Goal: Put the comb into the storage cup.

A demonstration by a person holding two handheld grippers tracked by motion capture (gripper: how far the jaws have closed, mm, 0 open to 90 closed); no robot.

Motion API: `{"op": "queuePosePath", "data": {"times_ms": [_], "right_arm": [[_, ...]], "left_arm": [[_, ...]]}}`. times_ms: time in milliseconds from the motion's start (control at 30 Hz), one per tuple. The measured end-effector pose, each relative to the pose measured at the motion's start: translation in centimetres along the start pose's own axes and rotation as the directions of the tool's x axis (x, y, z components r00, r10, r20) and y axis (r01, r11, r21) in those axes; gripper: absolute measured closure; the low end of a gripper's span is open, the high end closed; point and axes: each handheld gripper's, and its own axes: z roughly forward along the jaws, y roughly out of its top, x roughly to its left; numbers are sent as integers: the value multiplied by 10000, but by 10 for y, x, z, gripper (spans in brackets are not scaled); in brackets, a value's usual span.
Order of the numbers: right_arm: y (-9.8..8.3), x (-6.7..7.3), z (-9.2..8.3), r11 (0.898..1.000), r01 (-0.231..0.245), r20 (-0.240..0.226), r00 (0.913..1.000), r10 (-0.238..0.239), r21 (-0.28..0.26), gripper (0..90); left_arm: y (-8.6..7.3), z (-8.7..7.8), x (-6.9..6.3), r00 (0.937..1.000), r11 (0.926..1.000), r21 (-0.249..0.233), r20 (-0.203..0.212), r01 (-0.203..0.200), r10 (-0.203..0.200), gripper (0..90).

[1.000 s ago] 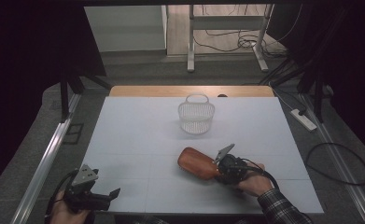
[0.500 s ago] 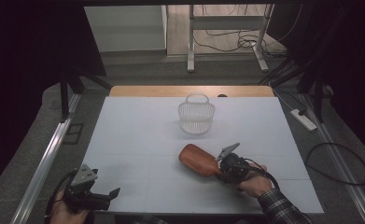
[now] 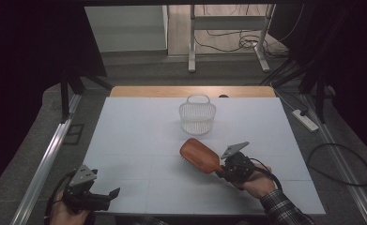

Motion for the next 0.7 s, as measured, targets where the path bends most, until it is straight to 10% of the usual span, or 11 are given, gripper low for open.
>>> {"op": "queuePosePath", "data": {"times_ms": [700], "right_arm": [[3, 2, -26, 9889, -314, 178, 9993, 343, -1452, 719]], "left_arm": [[28, 15, 1, 9935, 9960, -887, 1127, -56, 157, 0]]}}
